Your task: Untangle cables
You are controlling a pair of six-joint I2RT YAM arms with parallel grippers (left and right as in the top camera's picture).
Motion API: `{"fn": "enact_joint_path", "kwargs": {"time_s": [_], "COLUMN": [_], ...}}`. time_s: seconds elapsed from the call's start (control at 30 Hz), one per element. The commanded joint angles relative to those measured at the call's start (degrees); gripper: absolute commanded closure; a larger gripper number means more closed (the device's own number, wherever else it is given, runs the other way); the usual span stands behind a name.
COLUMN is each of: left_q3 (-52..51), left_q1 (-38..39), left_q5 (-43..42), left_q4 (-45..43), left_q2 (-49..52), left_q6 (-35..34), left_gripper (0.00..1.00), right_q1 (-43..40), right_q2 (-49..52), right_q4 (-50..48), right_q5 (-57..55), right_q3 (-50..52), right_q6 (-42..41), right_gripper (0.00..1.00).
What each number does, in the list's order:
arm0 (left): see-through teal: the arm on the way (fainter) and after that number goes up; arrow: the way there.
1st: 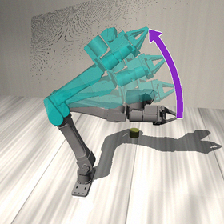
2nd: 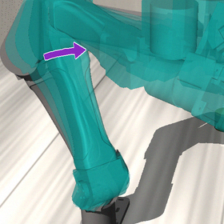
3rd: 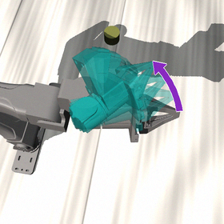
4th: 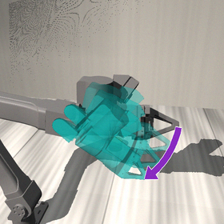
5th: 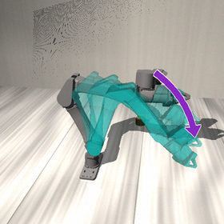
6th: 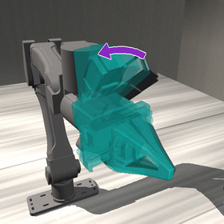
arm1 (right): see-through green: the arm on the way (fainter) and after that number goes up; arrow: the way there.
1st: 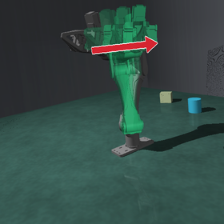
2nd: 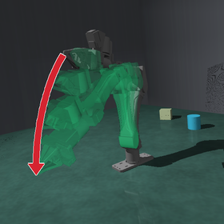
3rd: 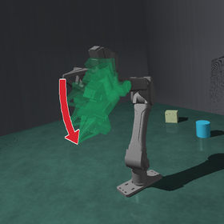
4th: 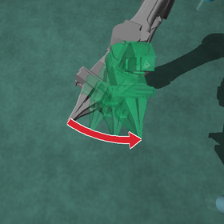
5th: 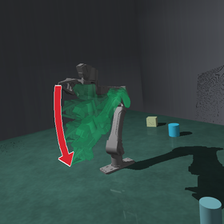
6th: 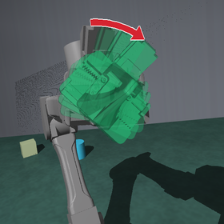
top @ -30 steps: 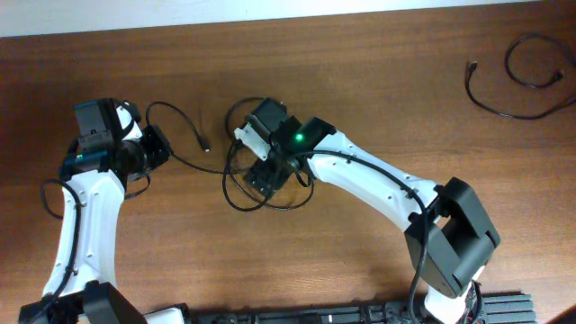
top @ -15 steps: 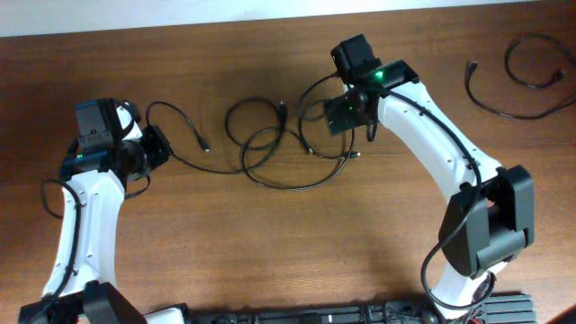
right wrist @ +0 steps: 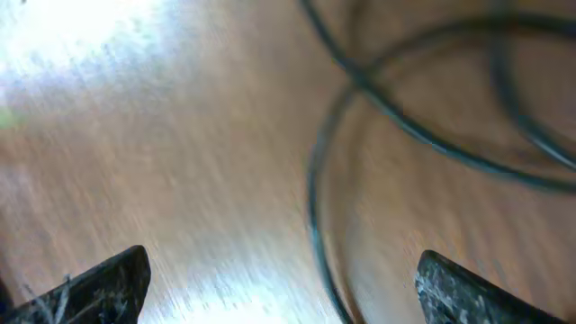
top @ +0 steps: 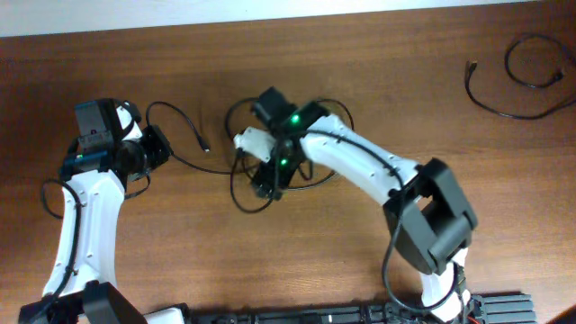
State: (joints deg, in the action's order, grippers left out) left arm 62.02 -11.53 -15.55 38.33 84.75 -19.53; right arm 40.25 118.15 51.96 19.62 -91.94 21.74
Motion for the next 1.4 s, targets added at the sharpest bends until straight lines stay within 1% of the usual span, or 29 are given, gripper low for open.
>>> {"fn": "enact_joint_path", "kwargs": {"time_s": [0.0, 0.03, 0.07, 0.1, 0.13, 0.17, 0.2, 0.27, 0.33, 0.37, 0.43, 0.47, 0.5, 0.57, 0.6, 0.7, 0.73, 0.77, 0.83, 0.9, 0.97, 1.0, 1.13, 1.17, 1.2, 1.23, 1.3, 1.33, 1.37], "left_q3": [-0.28, -0.28, -0.28, -0.28, -0.28, -0.28, -0.28, -0.28, -0.28, -0.28, -0.28, -0.28, -0.31, -0.68, -1.68, -4.57, -4.98, -4.98, -4.98, -4.98, -4.98, -4.98, -4.98, -4.98, -4.98, -4.98, -4.98, -4.98, -4.98], "left_q1": [0.13, 0.15, 0.15, 0.15, 0.15, 0.15, 0.15, 0.15, 0.15, 0.15, 0.15, 0.15, 0.15, 0.15, 0.15, 0.13, 0.13, 0.13, 0.13, 0.15, 0.13, 0.15, 0.13, 0.13, 0.13, 0.13, 0.13, 0.13, 0.15], "left_q5": [0.59, 0.59, 0.59, 0.59, 0.57, 0.57, 0.55, 0.57, 0.57, 0.59, 0.59, 0.59, 0.59, 0.61, 1.73, 3.41, 3.39, 3.39, 3.39, 3.37, 3.39, 3.39, 3.39, 3.39, 3.39, 3.39, 3.39, 3.39, 3.39], "left_q4": [-0.11, -0.09, -0.09, -0.07, -0.07, -0.04, 0.13, 0.39, 0.35, 0.35, 0.37, 0.35, 0.35, 0.33, 0.28, 0.09, 0.07, -0.55, -1.31, -1.57, -1.38, -1.42, -1.46, -1.60, -1.62, -1.62, -1.62, -1.62, -1.62], "left_q2": [-0.11, -0.11, -0.11, -0.11, -0.11, -0.11, -0.11, -0.11, -0.11, -0.11, -0.11, -0.11, -0.11, -0.11, -0.11, -0.11, -0.11, -0.11, -0.11, -0.11, -0.11, -0.11, -0.11, -0.11, -0.11, -0.11, -0.11, -0.11, -0.11], "left_q6": [-0.20, -0.20, -0.20, -0.20, -0.20, -0.20, -0.20, -0.20, -0.20, -0.17, -0.17, -0.17, -0.17, -0.17, -0.20, -0.20, -0.20, -0.22, -1.49, -3.19, -3.19, -3.19, -3.19, -3.19, -3.19, -3.19, -3.19, -3.19, -3.19], "left_gripper": [1.00, 1.00, 1.00, 1.00, 1.00, 1.00, 1.00, 1.00, 1.00, 1.00, 1.00, 1.00, 1.00, 1.00, 1.00, 1.00, 1.00, 1.00, 1.00, 0.99, 0.98, 0.97, 0.96, 0.96, 0.96, 0.96, 0.96, 0.96, 0.96], "right_q1": [3.34, 4.09, 4.74, 4.81, 4.72, 4.66, 4.66, 4.70, 4.37, 3.96, 3.08, 1.75, 0.50, -2.86, -6.62, -16.24, -18.47, -20.11, -19.21, -17.86, -17.77, -17.77, -17.81, -17.81, -17.81, -17.81, -17.81, -17.81, -17.81], "right_q2": [4.57, 6.01, 6.91, 6.97, 6.97, 6.97, 6.97, 6.97, 6.23, 5.07, 3.56, 2.75, 2.36, 1.11, 0.35, 0.28, 0.28, 0.28, 0.46, 0.55, 0.57, 0.57, -0.17, -0.13, 0.20, 0.28, 0.31, 0.31, 0.31], "right_q4": [-2.60, -3.96, -4.68, -4.87, -5.16, -5.49, -6.03, -7.98, -5.20, -2.45, 4.92, 10.64, 13.18, 16.59, 17.46, 21.99, 24.20, 29.27, 33.11, 28.39, 21.40, 20.28, 17.53, 16.00, 15.23, 15.30, 15.32, 15.10, 14.80], "right_q5": [-5.16, -8.68, -9.97, -9.94, -9.99, -9.99, -9.99, -9.73, -9.68, -9.57, -8.11, -7.63, -7.50, -4.42, -3.76, -8.92, -8.39, -7.85, -8.70, -13.07, -21.49, -23.39, -24.83, -31.34, -40.35, -45.97, -46.82, -44.63, -43.23], "right_q3": [-0.83, -0.83, -0.85, -0.85, -0.85, -0.85, -0.85, -0.87, -4.13, -8.74, -19.28, -28.61, -33.79, -40.89, -43.39, -43.25, -43.25, -43.23, -40.39, -29.55, -17.33, -15.41, -23.50, -23.47, -23.45, -23.32, -21.73, -19.50, -17.73], "right_q6": [1.79, 1.79, 1.79, 1.79, 1.79, 1.77, 1.79, -1.05, -2.03, -4.50, -4.68, -4.68, -4.70, -4.72, -5.14, -14.53, -14.99, -14.78, -10.82, -10.84, -12.39, -12.39, -12.79, -16.61, -22.75, -27.36, -32.22, -32.79, -32.79], "right_gripper": [0.08, 0.10, 0.24, 0.32, 0.45, 0.48, 0.61, 0.96, 0.96, 0.96, 0.96, 0.96, 0.96, 0.96, 0.96, 0.96, 0.96, 0.96, 0.96, 0.96, 0.96, 0.96, 0.96, 0.96, 0.96, 0.96, 0.96, 0.95, 0.83]}}
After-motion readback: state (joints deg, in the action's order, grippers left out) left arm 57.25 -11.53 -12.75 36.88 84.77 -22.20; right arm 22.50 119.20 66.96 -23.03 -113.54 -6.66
